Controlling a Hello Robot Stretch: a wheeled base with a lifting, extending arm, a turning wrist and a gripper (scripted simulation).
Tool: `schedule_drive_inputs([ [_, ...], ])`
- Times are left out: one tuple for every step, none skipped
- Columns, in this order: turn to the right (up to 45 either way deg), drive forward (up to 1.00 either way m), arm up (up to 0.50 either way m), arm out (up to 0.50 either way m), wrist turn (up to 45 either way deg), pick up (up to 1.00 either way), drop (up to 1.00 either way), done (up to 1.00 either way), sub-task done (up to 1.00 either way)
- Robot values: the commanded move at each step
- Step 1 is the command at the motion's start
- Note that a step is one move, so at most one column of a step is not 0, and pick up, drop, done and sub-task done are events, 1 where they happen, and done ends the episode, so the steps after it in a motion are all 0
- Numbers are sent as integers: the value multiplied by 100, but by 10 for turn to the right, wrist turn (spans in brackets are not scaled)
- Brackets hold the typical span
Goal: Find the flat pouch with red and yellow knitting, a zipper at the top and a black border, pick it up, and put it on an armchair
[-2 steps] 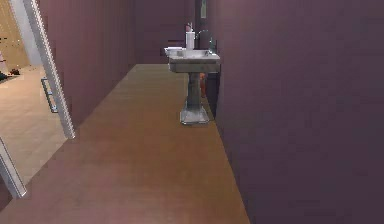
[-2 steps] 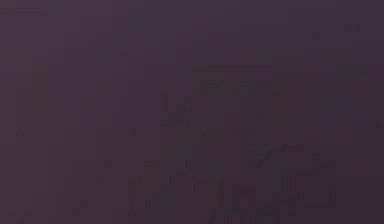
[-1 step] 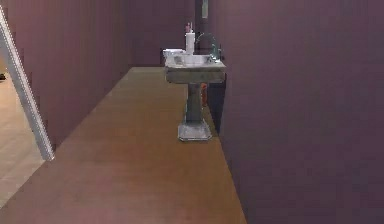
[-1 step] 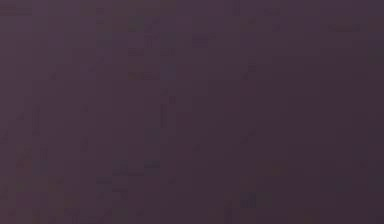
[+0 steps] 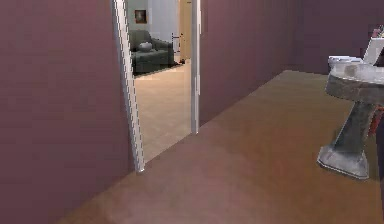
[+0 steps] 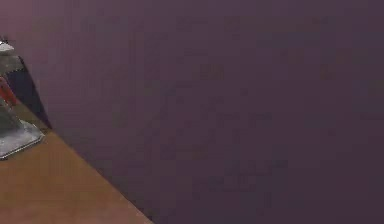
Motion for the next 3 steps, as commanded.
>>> schedule_drive_inputs([
  [0,100,0,0,0,0,0,0,0],
  [-30,0,0,0,0,0,0,0,0],
  [0,55,0,0,0,0,0,0,0],
])
